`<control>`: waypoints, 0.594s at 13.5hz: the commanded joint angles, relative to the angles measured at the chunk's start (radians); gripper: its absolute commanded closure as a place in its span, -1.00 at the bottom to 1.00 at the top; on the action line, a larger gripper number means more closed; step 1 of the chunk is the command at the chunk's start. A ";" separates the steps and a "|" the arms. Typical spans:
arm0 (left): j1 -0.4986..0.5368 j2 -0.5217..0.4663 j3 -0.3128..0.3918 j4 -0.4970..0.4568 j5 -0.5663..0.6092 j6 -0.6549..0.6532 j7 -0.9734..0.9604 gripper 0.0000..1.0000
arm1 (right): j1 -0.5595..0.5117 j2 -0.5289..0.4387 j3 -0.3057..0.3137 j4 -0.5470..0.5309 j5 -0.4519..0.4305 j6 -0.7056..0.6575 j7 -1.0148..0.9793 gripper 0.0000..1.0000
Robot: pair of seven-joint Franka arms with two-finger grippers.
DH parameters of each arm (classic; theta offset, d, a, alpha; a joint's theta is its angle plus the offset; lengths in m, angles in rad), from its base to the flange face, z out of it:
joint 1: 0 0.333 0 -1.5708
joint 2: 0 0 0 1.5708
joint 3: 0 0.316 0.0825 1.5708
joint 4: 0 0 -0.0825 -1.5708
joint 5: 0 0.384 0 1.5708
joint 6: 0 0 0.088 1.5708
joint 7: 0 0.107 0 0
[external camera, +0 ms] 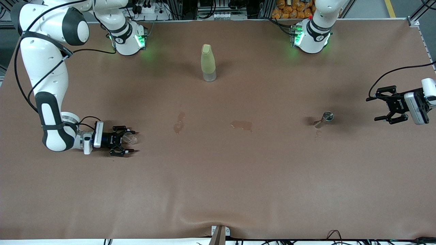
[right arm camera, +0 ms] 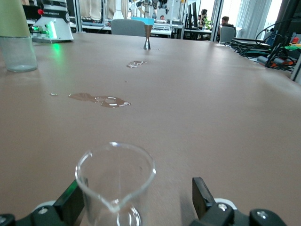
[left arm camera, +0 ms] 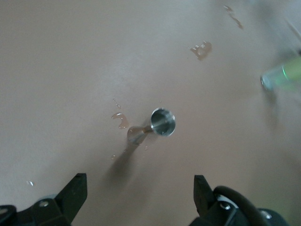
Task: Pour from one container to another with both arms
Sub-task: 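Open both grippers, releasing the cup and the jigger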
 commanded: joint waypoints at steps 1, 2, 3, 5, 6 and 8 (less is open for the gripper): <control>0.000 -0.072 -0.058 0.004 0.090 -0.010 -0.244 -1.00 | 0.069 -0.018 -0.107 -0.001 -0.005 0.002 -0.059 -1.00; 0.000 -0.065 -0.095 0.042 0.150 -0.012 -0.322 -1.00 | 0.118 -0.018 -0.180 -0.001 -0.006 -0.002 -0.039 -1.00; 0.000 -0.062 -0.123 0.067 0.182 -0.030 -0.420 -1.00 | 0.164 -0.018 -0.252 -0.004 -0.011 -0.007 -0.004 -1.00; -0.007 -0.060 -0.158 0.113 0.193 -0.067 -0.632 -1.00 | 0.227 -0.023 -0.357 -0.005 -0.032 -0.016 0.077 -1.00; -0.012 -0.060 -0.169 0.127 0.216 -0.079 -0.728 -1.00 | 0.248 -0.028 -0.394 -0.007 -0.041 -0.034 0.126 -1.00; -0.018 -0.060 -0.198 0.148 0.243 -0.084 -0.864 -1.00 | 0.279 -0.034 -0.455 -0.008 -0.044 -0.097 0.272 -1.00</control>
